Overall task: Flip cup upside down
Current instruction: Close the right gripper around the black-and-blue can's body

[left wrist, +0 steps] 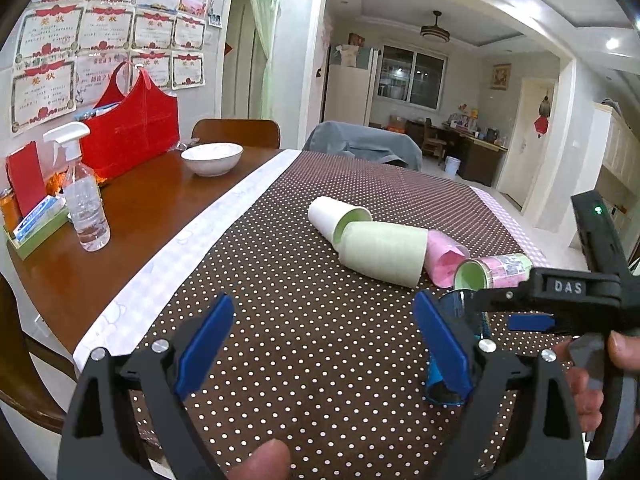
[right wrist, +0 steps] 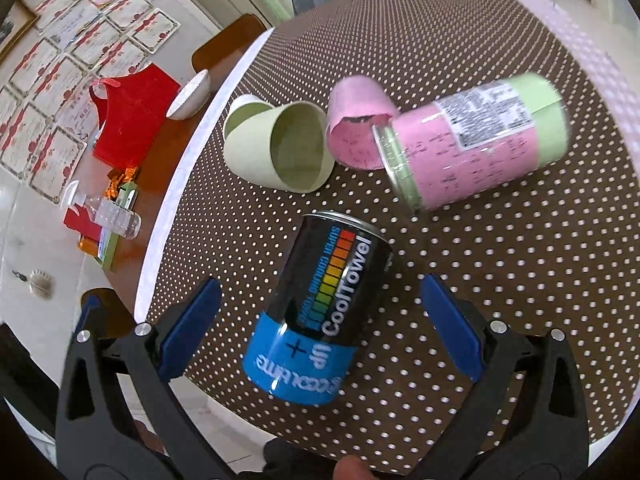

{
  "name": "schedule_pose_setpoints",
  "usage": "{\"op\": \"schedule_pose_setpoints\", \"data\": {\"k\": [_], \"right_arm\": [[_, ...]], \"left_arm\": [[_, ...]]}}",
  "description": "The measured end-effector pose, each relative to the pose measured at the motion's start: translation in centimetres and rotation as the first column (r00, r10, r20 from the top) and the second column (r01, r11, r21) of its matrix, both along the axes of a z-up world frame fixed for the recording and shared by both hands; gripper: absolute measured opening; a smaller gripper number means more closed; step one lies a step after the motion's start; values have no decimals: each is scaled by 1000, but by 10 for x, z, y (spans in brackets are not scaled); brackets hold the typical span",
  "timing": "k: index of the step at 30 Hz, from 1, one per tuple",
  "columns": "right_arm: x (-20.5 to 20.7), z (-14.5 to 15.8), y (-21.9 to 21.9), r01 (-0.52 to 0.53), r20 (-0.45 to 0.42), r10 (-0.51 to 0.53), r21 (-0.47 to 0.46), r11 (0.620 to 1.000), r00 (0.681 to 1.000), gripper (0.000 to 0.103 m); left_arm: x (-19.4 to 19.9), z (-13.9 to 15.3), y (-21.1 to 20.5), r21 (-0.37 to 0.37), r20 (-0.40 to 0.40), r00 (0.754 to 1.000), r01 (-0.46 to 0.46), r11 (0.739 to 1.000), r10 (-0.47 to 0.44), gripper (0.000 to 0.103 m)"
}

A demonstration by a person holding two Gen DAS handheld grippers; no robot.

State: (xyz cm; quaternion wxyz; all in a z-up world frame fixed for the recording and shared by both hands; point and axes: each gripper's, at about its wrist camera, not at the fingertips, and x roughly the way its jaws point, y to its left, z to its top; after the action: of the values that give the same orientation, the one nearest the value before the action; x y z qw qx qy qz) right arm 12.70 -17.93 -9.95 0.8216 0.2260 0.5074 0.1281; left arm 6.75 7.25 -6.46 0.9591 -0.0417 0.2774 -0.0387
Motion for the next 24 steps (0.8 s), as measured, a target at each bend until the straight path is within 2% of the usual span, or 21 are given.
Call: {"op": "schedule_pose_setpoints", "data": {"k": [8, 13, 15, 16, 17, 18, 24], "right_arm": [[20, -14, 8, 15, -77, -16, -9, 1000, 997, 97], [28, -18, 9, 15, -96, -16, -18, 1000, 995, 97], [35, -21, 12, 13, -114, -17, -33, 999, 993, 94], [38, -24, 13, 11, -124, -15, -36, 999, 992, 90], [41, -26, 15, 2, -139, -8, -41, 999, 990, 77], [43, -29, 17, -9, -150, 1, -50, 999, 989, 73], [39, -29, 24, -63, -127, 58, -36, 997, 990, 69]], "left_arm": [[6, -6, 7, -10, -20, 1000, -9, 1000, 9, 90], [10, -9, 12, -15, -28, 999, -19, 1000, 18, 90], [11, -10, 14, -17, -32, 999, -21, 1000, 21, 90], [11, -11, 14, -18, -33, 999, -21, 1000, 21, 90], [11, -11, 15, -19, -34, 999, -21, 1000, 21, 90], [12, -11, 15, -19, -34, 999, -22, 1000, 21, 90], [12, -10, 14, -22, -34, 999, -24, 999, 23, 90]]}}
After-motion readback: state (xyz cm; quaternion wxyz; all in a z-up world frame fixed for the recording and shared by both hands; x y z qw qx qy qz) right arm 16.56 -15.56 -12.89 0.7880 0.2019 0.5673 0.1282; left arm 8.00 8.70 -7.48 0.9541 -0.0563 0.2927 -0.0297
